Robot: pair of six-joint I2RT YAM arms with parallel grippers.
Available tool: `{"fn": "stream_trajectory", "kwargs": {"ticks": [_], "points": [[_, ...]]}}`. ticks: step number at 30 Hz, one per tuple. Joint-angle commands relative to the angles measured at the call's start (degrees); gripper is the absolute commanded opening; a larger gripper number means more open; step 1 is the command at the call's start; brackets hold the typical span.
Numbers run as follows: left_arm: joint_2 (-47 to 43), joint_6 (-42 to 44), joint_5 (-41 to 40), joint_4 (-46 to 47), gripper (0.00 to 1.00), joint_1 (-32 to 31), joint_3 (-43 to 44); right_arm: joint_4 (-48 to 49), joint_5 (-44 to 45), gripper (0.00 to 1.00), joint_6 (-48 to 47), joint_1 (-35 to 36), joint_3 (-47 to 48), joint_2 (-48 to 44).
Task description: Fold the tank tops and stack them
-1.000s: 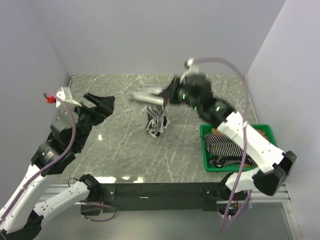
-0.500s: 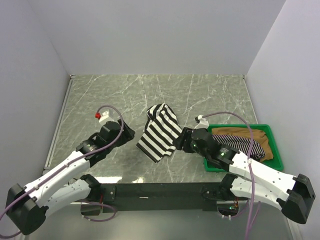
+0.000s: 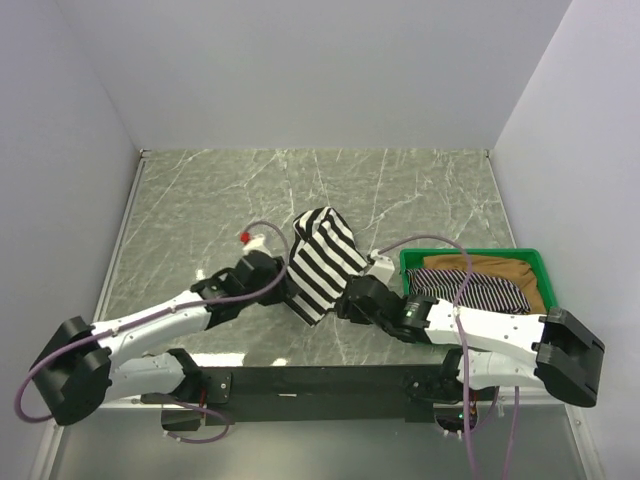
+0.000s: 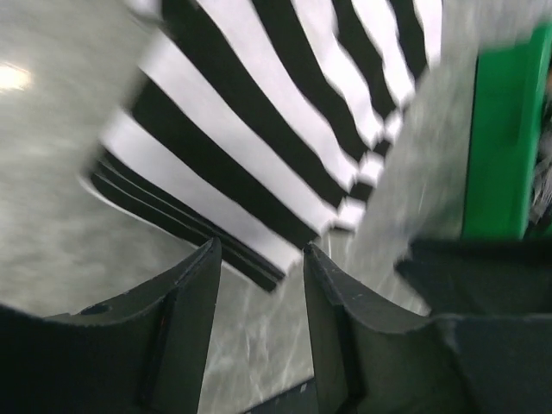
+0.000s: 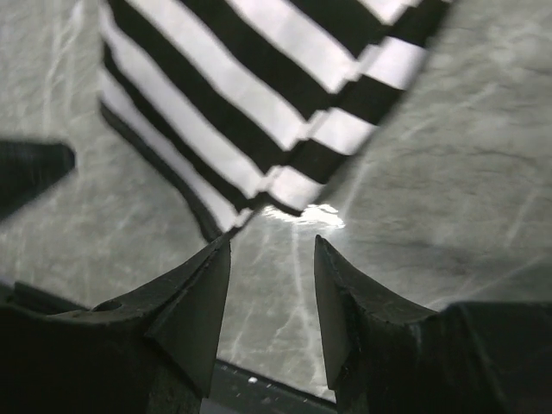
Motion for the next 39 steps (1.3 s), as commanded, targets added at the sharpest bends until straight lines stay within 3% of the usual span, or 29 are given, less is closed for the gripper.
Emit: {"fn": "stream_trajectory", "kwargs": {"ticks": [1,7,13,23,30,36,39], "points": [[2.98,2.95,-0.16,2.45,0.49,-5.99,2.75,2.79,5.93,0.51,5.11,0.29,-2.08,0.49],[12.11,2.87,-7.45,-1.33,0.47,-16.97,7.32,2.97,7.87,0.49,6.61,-0.59,-1.64,4.88],[19.94,2.69,-15.00,-8.00,0.51,-22.69,14.00,6.22,5.94,0.49,5.82,-2.96,-1.90,7.60],[27.50,1.02,-22.92,-13.01,0.52,-24.64,17.69,13.96,0.93,0.47,6.17,-4.55,-4.45,11.65],[28.30,1.64,-19.94,-8.28,0.44,-25.07,15.50,15.72,0.84,0.47,7.57,-4.63,-4.98,13.23],[28.91,0.76,-21.69,-9.77,0.29,-25.07,15.76,16.07,1.19,0.31,8.80,-4.81,-5.33,14.11],[27.07,0.41,-22.48,-10.47,0.07,-24.99,15.41,14.85,1.98,0.07,9.42,-5.51,-5.77,12.97]]}}
